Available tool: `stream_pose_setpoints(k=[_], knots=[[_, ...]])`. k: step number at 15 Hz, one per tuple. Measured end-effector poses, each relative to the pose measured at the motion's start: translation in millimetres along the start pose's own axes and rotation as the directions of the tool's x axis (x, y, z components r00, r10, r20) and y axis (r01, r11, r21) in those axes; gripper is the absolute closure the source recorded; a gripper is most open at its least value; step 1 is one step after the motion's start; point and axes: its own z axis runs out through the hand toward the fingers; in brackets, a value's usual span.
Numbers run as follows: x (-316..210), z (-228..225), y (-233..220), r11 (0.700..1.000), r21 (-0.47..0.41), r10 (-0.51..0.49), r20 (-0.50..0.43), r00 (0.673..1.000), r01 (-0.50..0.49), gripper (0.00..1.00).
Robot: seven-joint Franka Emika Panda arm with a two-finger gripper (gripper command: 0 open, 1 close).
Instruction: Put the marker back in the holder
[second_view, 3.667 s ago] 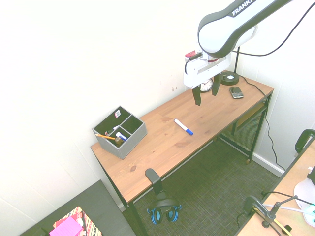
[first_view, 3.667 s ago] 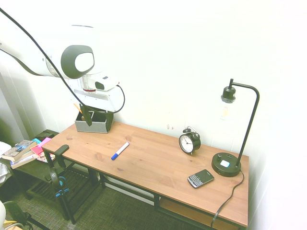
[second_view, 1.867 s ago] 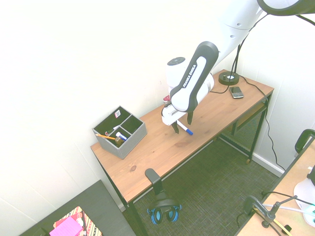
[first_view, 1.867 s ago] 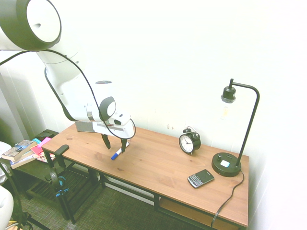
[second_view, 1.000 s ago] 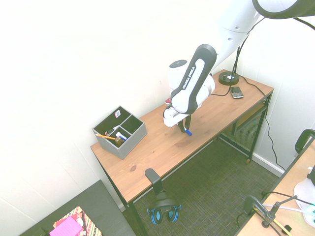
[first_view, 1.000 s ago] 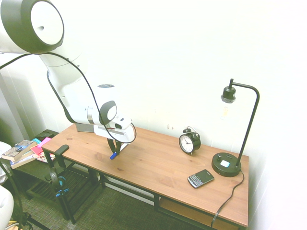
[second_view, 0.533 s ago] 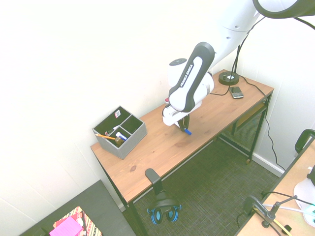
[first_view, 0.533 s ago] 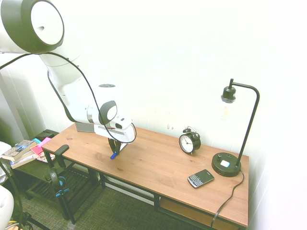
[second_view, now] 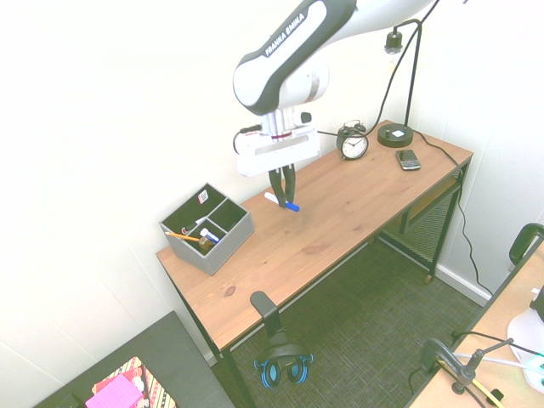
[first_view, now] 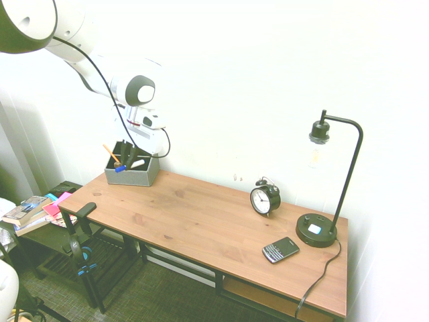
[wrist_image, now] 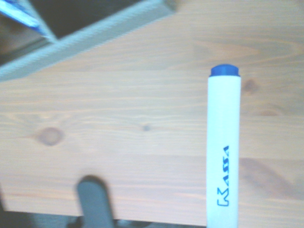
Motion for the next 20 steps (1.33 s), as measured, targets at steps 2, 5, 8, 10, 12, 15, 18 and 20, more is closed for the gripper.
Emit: stream_pose_setpoints(k=[2,5,8,10,12,15,18,20], knots=[[4,5,-20,0.996,0.029,0.081,0.095,0.992,-0.084,1.0],[5,26,-53,0.974,0.055,0.199,0.243,0.949,-0.218,1.0],[18,34,-68,0.947,0.065,0.277,0.335,0.9,-0.315,1.0],[33,40,-67,0.931,0.071,0.306,0.377,0.874,-0.357,1.0],[46,44,-64,0.919,0.073,0.328,0.402,0.855,-0.387,1.0],[56,48,-63,0.904,0.083,0.344,0.442,0.828,-0.42,1.0],[63,49,-66,0.892,0.106,0.351,0.453,0.82,-0.44,0.0],[66,54,-68,0.891,0.103,0.354,0.455,0.817,-0.443,0.0]])
